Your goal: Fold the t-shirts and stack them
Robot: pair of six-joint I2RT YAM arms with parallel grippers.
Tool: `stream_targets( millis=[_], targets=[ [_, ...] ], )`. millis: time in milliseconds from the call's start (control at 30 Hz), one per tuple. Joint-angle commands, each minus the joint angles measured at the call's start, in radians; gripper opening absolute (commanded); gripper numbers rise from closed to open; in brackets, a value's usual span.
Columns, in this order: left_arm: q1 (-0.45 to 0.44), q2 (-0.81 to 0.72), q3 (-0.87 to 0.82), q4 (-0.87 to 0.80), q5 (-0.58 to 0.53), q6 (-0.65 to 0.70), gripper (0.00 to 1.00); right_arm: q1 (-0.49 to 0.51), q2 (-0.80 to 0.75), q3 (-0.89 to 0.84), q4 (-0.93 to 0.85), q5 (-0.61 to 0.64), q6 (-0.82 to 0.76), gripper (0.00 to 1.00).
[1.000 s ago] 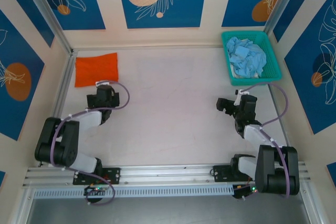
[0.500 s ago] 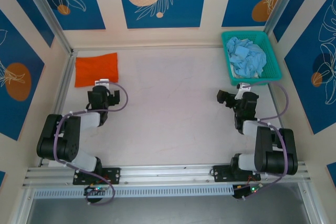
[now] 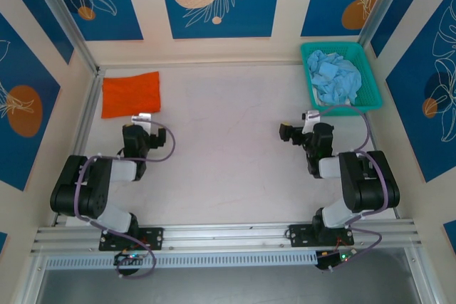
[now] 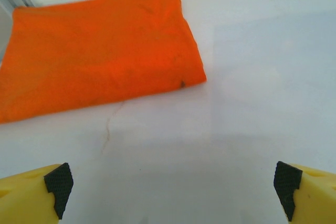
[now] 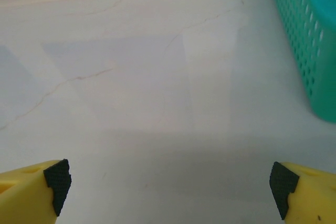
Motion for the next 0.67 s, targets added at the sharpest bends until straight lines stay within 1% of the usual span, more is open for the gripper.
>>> stream_targets(
  millis=[0, 100, 367, 500, 633],
  targets=[
    [-0.001, 0.013, -0.007, 0.084, 0.047, 0.021, 1.00, -0.014, 0.003, 0.034, -0.017, 0.025, -0.020, 0.99],
    [0.035, 0.014, 0.024, 0.029, 0.099, -0.006, 1.00, -0.014, 0.000, 0.034, -0.018, 0.024, -0.021, 0.99],
    [0.038, 0.011, 0.017, 0.039, 0.102, -0.007, 1.00, -0.011, -0.001, 0.031, -0.017, 0.029, -0.024, 0.99],
    [0.038, 0.010, 0.017, 0.040, 0.103, -0.006, 1.00, -0.023, 0.003, 0.042, -0.038, 0.001, -0.015, 0.99],
    [0.038, 0.010, 0.017, 0.041, 0.103, -0.007, 1.00, -0.018, -0.001, 0.033, -0.021, 0.010, -0.021, 0.99]
  ],
)
